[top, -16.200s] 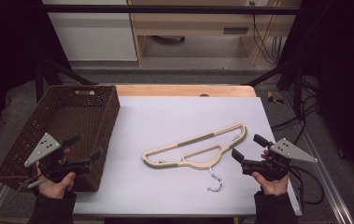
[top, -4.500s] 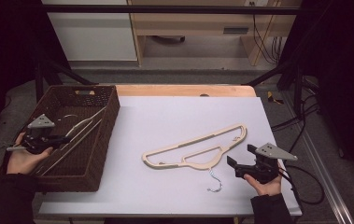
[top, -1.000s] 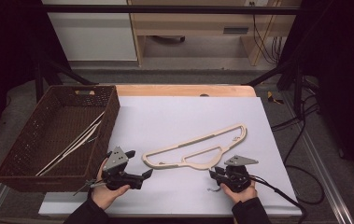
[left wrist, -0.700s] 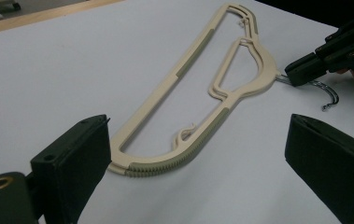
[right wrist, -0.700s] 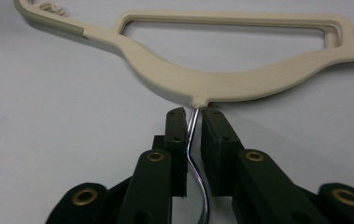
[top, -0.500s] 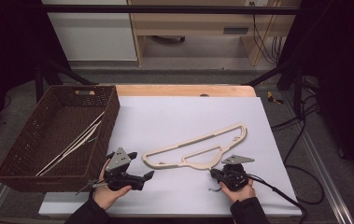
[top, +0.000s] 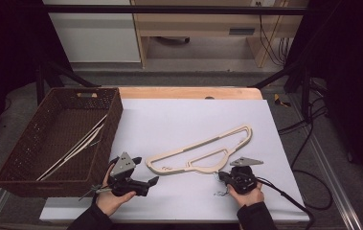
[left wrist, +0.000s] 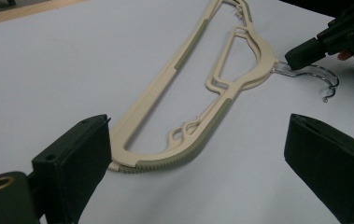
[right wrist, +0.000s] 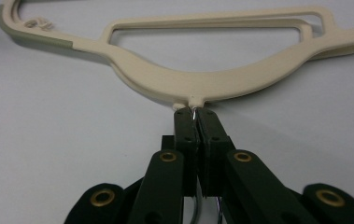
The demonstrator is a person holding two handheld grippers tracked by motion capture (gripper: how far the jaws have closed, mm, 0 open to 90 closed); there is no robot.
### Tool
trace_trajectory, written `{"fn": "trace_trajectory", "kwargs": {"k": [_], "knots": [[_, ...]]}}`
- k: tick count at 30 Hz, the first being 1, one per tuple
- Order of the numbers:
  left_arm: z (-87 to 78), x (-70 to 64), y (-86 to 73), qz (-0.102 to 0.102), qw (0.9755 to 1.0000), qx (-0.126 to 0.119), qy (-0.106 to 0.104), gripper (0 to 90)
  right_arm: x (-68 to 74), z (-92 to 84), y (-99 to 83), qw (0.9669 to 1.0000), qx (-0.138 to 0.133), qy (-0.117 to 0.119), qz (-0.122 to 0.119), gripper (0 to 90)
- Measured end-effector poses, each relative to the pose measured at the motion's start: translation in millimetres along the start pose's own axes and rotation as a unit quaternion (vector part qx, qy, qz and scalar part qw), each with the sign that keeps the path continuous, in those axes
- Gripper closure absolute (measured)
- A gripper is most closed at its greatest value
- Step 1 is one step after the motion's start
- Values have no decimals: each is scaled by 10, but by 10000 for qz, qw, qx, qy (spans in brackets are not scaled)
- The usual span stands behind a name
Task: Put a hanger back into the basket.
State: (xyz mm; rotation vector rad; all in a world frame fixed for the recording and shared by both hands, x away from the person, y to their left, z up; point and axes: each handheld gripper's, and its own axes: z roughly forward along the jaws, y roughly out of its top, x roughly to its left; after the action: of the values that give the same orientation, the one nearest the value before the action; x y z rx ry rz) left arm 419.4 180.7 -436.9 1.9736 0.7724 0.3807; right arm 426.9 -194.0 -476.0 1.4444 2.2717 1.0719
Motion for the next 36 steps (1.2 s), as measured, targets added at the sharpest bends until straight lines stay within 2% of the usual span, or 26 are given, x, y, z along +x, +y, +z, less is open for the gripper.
{"fn": "trace_trajectory", "kwargs": {"k": [4,5,10,13,18,23,24,25,31,32,35,36], "knots": [[16,-13,-4,19,10000,14,-5,74,2,15,-7,10000,5,-41,17,885],[26,-18,-7,49,10000,49,-12,74,-1,23,-10,9999,-19,-109,-44,880],[35,-26,-12,44,10000,55,-9,74,0,60,-12,9999,-127,-57,-75,838],[38,-31,-13,55,10000,65,-5,74,0,65,-16,9998,-113,-142,-119,862],[51,-49,0,72,10000,60,-15,76,12,67,-16,9997,-118,-210,21,884],[107,-83,50,126,9999,75,-25,79,1,56,-9,9996,-110,-270,15,892],[152,-111,90,165,9998,95,-53,81,-21,18,6,9993,-143,-345,-27,893],[181,-129,110,203,9997,124,-69,82,-15,-1,20,9992,-145,-361,48,893],[352,-241,252,372,9987,296,-164,88,-59,-128,81,9991,-335,-257,47,893],[438,-297,332,472,9981,343,-175,89,-60,-155,91,9991,-339,-246,68,893],[531,-353,415,532,9975,393,-261,95,-68,-185,106,9991,-365,-220,29,893],[639,-414,493,625,9963,483,-338,96,-69,-207,118,9991,-356,-236,-16,893]]}}
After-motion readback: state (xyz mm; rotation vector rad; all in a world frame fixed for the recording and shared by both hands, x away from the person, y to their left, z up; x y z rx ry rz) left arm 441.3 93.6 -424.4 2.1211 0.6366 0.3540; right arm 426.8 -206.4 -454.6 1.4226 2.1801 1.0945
